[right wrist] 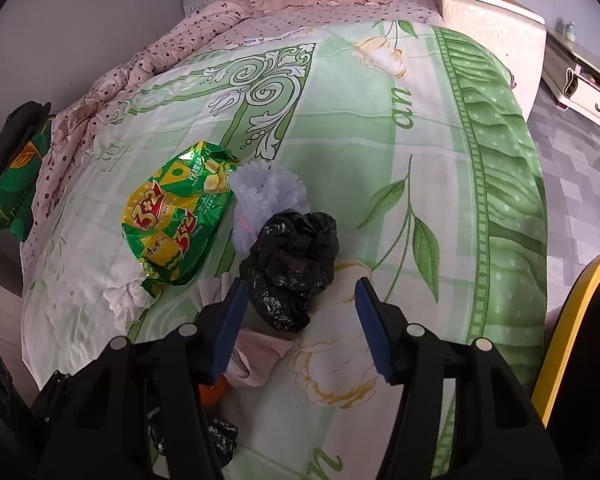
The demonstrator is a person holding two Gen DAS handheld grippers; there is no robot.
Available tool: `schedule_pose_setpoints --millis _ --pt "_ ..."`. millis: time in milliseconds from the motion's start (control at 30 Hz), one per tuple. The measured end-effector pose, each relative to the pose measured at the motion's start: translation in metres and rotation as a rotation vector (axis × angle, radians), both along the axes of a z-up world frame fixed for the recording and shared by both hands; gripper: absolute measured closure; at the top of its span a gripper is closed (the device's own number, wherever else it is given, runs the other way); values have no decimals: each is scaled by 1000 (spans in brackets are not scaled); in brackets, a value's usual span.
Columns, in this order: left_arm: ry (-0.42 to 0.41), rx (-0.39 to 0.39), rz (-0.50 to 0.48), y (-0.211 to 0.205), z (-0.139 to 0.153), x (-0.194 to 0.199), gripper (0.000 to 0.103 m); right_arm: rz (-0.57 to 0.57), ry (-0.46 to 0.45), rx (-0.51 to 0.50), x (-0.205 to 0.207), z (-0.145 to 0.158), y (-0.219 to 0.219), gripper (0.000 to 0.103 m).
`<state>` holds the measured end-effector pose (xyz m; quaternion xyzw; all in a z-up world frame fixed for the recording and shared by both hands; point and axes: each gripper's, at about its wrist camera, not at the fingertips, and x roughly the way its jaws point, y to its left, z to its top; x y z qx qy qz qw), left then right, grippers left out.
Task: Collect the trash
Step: 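Grasp a black plastic bag with the left tool while the right tool grasps another black bag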
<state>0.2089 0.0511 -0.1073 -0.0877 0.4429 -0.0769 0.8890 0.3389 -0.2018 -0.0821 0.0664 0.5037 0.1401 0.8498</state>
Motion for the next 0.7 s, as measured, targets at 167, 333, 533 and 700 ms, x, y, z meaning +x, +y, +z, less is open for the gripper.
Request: schedule_pose_setpoints --millis 167,333,533,700 --pt "1 -8 -17 -7 -5 5 14 3 14 -6 6 -10 8 49" --pt "-10 10 -22 -14 -8 6 29 12 17 0 12 -17 12 50" --pt "1 -13 -24 -17 -15 8 43 28 28 3 19 -28 20 56" --pt "-5 -21 -25 -19 -17 8 54 53 27 1 22 -33 28 65"
